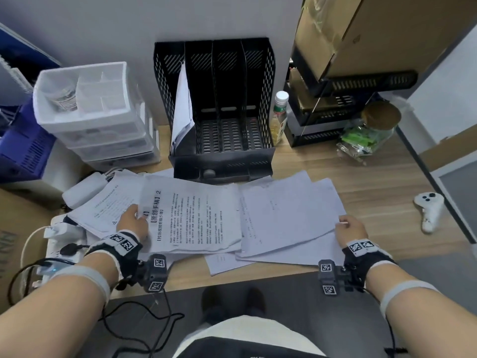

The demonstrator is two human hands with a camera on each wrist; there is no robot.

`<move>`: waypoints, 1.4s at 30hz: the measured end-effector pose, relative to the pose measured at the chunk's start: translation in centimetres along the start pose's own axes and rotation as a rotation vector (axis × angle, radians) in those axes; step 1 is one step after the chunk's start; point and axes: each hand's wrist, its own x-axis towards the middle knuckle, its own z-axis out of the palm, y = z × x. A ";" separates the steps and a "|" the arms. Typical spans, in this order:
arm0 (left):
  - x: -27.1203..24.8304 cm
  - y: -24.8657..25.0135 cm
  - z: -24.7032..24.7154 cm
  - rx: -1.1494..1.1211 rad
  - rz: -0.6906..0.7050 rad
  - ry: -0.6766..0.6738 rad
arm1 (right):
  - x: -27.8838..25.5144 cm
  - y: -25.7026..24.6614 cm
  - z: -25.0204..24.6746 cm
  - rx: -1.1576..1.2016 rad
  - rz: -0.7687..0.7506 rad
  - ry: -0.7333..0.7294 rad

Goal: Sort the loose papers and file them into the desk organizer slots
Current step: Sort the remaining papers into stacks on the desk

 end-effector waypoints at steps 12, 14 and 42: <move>0.1 -0.2 0.3 -0.013 -0.126 0.017 | -0.8 1.3 0.1 -0.147 0.020 -0.097; 0.1 -0.3 0.1 -0.021 -0.125 0.023 | -1.0 1.7 -0.5 -0.113 0.010 -0.078; -3.8 6.0 3.5 -0.327 0.126 -0.377 | -4.4 0.9 -2.3 0.260 0.044 -0.151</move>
